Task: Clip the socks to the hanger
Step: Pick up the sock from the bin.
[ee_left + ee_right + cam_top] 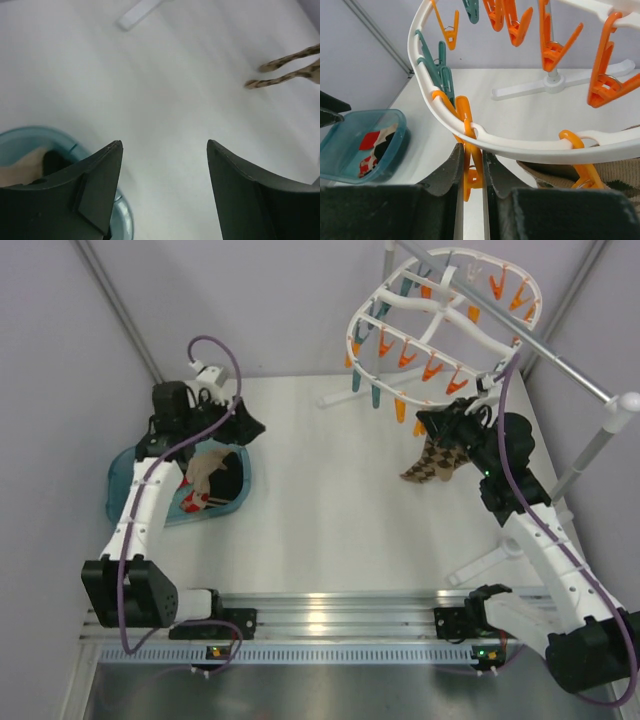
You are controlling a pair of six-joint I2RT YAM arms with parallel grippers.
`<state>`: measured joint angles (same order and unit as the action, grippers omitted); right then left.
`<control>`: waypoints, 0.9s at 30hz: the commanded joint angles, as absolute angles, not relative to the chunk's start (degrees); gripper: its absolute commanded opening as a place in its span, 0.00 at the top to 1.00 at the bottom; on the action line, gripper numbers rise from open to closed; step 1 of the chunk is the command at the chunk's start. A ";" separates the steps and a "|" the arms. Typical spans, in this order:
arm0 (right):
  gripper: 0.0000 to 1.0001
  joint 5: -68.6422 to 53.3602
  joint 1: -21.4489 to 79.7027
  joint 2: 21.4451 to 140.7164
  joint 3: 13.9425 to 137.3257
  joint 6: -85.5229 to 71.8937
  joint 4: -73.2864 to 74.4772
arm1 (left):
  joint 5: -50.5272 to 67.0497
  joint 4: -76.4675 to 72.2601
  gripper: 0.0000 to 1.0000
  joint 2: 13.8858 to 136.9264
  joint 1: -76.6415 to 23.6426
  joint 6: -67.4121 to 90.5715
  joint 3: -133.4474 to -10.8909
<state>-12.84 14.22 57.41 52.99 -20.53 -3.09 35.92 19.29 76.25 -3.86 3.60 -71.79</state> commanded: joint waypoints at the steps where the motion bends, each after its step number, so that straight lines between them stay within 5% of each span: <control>1: 1.00 -15.03 13.01 56.34 55.90 -17.58 -2.90 | 36.04 35.67 0.27 72.77 8.82 -6.05 -71.63; 6: 1.00 -15.64 12.13 55.90 55.37 -16.96 -2.20 | 32.18 44.03 0.30 77.59 20.90 -15.38 -71.90; 10: 1.00 -15.64 11.69 55.28 55.11 -16.79 -1.67 | 20.53 41.40 0.34 81.11 27.33 -6.02 -70.66; 20: 1.00 -15.21 11.16 54.23 54.40 -16.43 -0.88 | -0.33 36.99 0.37 89.72 26.81 27.12 -68.80; 27: 1.00 -15.21 10.99 53.88 53.88 -16.17 -0.27 | -12.82 34.91 0.36 96.06 24.00 35.24 -70.93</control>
